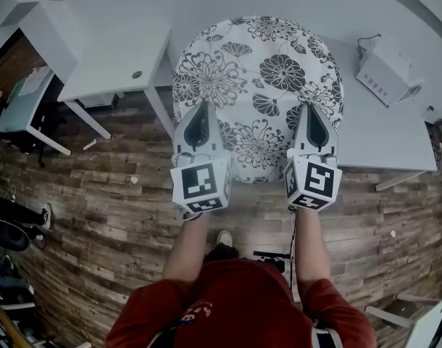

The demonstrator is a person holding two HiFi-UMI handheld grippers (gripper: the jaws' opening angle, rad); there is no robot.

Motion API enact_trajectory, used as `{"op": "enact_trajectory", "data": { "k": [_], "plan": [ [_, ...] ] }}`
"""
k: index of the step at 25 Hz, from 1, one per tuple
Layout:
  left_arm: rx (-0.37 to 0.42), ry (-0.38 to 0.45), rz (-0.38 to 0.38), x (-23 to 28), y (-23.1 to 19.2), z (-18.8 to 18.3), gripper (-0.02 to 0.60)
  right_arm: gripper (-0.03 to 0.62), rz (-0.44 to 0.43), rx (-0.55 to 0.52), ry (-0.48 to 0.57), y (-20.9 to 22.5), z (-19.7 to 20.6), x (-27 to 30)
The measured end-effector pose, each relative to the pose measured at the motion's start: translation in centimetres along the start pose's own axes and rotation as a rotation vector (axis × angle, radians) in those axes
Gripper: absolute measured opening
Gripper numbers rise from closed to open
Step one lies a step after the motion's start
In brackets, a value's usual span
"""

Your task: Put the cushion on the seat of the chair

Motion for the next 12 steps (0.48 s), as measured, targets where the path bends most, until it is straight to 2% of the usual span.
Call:
{"op": "enact_trajectory", "data": {
  "k": [12],
  "plan": [
    [-0.018,0.052,0.024,0.41,-0.62,1.01,0.029,0.029,0.031,-0.023,0.046,-0.61,0.89,-0.12]
  ]
}}
Point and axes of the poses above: the fingertips, and each gripper's own axes: x forward along the fingers, y to its right, z out of its underside, the point moved 6 cm from there along -x, backward along the fingers, and after that the axes turned 2 degrees about -x, right-handed, at the moved point
